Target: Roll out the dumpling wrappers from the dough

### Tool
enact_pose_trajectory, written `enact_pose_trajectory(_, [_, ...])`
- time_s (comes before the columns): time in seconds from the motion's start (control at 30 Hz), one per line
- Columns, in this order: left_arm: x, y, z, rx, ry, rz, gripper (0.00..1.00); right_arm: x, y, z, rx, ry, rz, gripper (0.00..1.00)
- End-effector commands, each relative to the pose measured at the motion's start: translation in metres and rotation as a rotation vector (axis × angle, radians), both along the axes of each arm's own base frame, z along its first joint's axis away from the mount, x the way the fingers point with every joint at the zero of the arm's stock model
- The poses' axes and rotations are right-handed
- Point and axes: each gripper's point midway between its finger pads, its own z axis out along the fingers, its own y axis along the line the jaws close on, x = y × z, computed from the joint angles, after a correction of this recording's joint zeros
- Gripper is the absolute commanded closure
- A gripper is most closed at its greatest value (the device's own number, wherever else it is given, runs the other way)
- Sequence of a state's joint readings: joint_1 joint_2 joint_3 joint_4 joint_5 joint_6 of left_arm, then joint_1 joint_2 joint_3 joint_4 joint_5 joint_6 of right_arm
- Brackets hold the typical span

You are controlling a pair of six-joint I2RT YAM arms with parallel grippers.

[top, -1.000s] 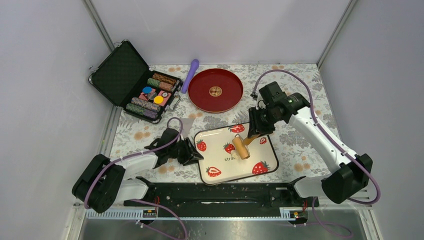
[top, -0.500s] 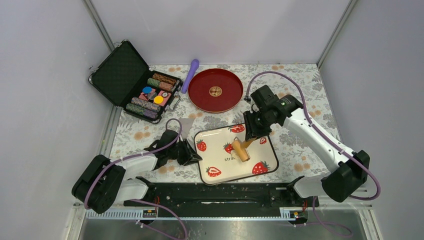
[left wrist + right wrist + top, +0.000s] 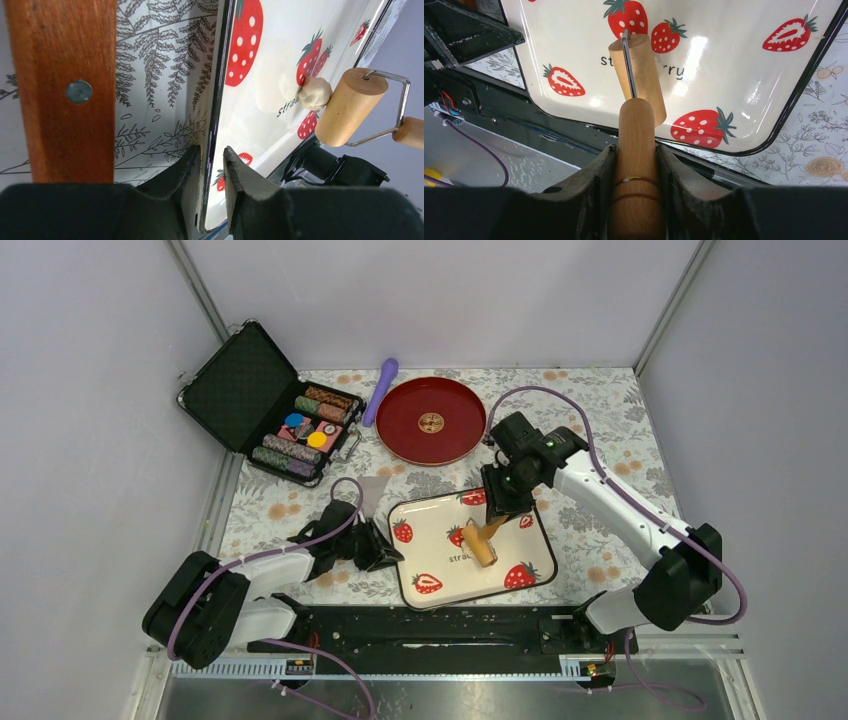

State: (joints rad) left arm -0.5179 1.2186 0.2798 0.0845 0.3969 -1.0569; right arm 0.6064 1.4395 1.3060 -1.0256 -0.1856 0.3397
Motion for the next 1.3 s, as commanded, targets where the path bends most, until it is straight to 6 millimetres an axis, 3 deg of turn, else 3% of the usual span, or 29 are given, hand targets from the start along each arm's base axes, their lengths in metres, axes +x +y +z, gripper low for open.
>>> enact_pose_trajectory(0.0, [-0.016, 0.031, -0.036, 0.167, 0.078, 0.053, 0.75, 0.007, 0.007, 0.003, -0.004, -0.035, -0.016, 1.0])
enact_pose_trajectory(0.4, [-0.02, 0.033, -0.041, 0.179, 0.098, 0.045, 0.77, 0.008, -0.004, -0.018, -0.095, -0.056, -0.008, 1.0])
enact_pose_trajectory(0.9, [-0.021, 0.032, -0.043, 0.184, 0.108, 0.04, 0.78, -0.011, 0.006, -0.041, -0.089, 0.001, 0.041, 1.0])
enact_pose_trajectory(1.27, [-0.021, 0.031, -0.043, 0.188, 0.11, 0.033, 0.79, -0.019, -0.01, -0.066, -0.181, 0.015, 0.037, 1.0])
